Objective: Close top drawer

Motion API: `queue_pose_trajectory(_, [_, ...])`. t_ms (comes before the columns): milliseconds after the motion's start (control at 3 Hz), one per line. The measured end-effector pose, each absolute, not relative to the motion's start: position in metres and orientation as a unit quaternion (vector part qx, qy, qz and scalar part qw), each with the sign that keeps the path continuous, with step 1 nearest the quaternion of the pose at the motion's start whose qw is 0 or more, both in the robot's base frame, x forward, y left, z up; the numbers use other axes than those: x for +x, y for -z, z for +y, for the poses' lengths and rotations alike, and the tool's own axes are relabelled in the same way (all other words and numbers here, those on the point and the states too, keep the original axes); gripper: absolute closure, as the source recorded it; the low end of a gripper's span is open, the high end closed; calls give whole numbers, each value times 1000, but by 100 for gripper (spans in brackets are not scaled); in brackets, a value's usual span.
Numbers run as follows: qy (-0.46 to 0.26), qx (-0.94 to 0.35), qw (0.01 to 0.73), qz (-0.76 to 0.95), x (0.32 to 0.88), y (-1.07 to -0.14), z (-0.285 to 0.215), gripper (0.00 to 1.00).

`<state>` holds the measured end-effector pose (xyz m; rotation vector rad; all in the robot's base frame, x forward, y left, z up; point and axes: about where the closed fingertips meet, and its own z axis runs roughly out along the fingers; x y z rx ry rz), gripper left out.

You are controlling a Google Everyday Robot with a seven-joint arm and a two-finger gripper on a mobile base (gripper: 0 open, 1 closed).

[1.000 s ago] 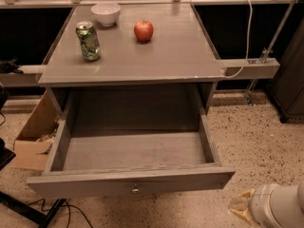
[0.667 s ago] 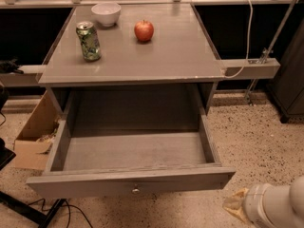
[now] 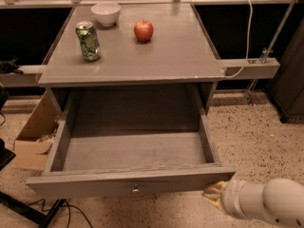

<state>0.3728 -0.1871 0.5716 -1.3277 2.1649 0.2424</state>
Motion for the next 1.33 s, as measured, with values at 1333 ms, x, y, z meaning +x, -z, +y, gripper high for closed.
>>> queue_pose_trajectory(1333, [-73, -547, 353, 756, 432, -586, -156, 100])
